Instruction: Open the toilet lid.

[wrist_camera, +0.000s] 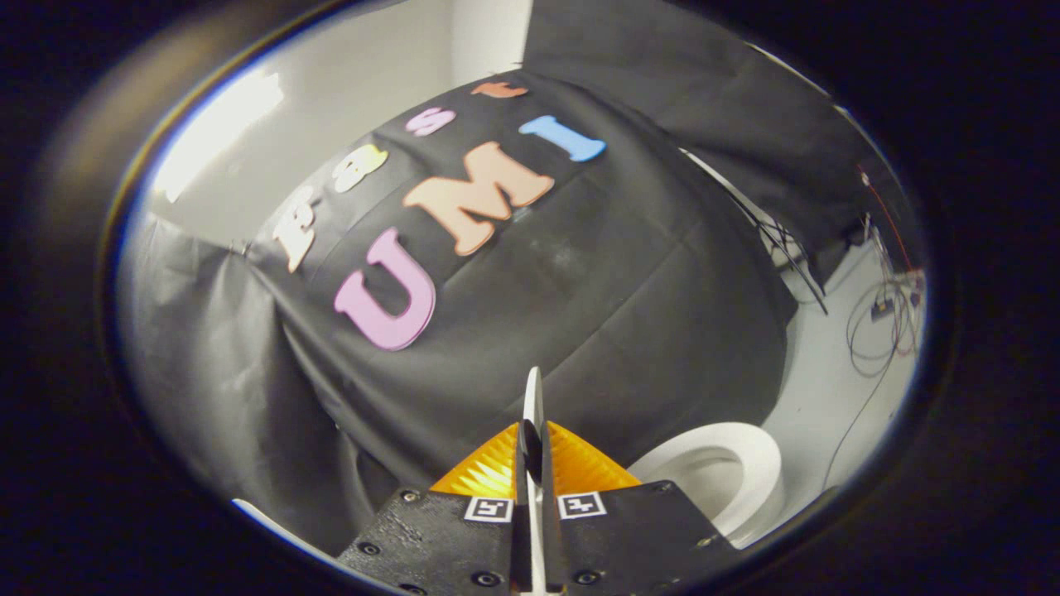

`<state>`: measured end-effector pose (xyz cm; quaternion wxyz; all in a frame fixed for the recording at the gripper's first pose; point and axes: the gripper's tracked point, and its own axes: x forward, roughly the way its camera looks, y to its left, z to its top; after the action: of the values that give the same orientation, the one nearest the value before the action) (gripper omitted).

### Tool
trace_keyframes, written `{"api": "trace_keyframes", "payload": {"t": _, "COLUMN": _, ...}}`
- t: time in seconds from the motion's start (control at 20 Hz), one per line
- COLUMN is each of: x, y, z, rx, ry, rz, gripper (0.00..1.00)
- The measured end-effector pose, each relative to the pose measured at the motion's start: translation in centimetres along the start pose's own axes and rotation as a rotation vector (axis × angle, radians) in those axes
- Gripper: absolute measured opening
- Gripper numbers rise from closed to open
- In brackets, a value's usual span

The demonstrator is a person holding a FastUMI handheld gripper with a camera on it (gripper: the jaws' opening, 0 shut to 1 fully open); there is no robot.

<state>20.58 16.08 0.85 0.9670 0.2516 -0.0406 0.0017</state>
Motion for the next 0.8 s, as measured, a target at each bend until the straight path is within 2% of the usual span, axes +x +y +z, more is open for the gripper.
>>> {"api": "trace_keyframes", "payload": {"t": 0.1, "x": 0.3, "y": 1.1, "z": 0.0, "rx": -0.067, "ry": 0.028, "rz": -0.011, "gripper": 0.05}}
{"api": "trace_keyframes", "payload": {"t": 0.3, "x": 0.4, "y": 3.6, "z": 0.0, "rx": -0.223, "ry": 0.054, "rz": 0.025, "gripper": 0.05}}
{"api": "trace_keyframes", "payload": {"t": 0.45, "x": 0.1, "y": 6.0, "z": -0.6, "rx": -0.414, "ry": 0.067, "rz": 0.038, "gripper": 0.06}}
{"api": "trace_keyframes", "payload": {"t": 0.8, "x": -0.9, "y": 13.0, "z": -3.5, "rx": -0.727, "ry": 0.101, "rz": 0.056, "gripper": 0.05}}
